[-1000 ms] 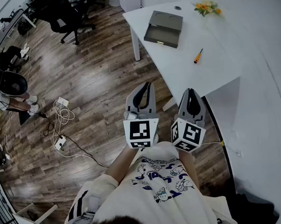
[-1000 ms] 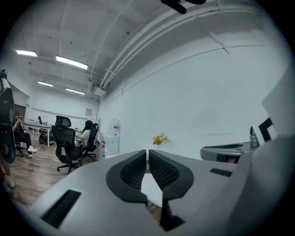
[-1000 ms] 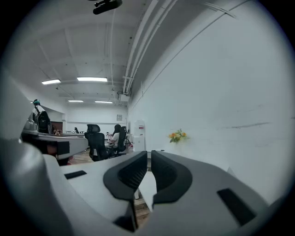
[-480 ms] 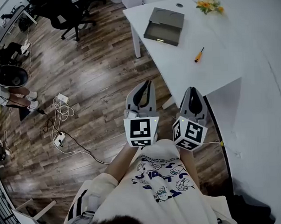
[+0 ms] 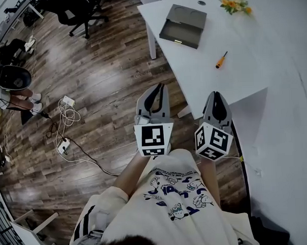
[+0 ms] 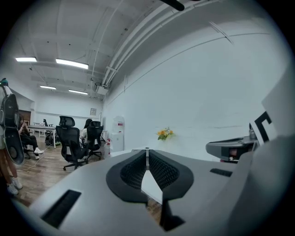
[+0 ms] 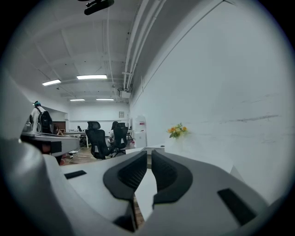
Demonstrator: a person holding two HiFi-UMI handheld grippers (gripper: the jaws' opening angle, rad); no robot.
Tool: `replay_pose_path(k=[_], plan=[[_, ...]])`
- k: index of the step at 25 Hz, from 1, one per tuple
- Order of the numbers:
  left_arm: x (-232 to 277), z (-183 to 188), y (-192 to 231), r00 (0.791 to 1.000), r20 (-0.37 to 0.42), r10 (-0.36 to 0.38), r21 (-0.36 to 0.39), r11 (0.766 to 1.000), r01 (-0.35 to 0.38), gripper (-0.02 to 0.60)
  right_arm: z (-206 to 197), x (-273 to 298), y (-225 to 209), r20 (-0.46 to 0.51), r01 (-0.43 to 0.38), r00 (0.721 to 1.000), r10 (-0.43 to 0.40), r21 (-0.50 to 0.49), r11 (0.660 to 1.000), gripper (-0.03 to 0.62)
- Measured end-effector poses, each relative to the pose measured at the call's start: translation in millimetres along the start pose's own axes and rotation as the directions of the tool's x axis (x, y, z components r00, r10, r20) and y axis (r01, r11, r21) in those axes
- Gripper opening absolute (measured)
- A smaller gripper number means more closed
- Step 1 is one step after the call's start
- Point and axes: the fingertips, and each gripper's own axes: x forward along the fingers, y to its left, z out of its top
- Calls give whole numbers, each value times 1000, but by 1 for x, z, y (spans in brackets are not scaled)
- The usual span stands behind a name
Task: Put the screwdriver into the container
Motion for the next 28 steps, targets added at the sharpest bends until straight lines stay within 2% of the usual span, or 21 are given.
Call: replay_pose_path(k=[9, 18, 28], plan=[[27, -6, 9, 1000, -23, 13, -12, 1000, -13, 30, -8, 31, -18, -36, 20, 999, -20, 15, 1000, 48], [83, -12, 29, 999, -51, -11, -24, 1000, 10, 30, -9, 82, -34, -58, 61, 996, -61, 1, 998, 48], [164, -5, 48, 992, -76, -96, -28, 995, 94, 30, 2, 148, -56, -81, 134, 987, -136, -26, 991, 48]])
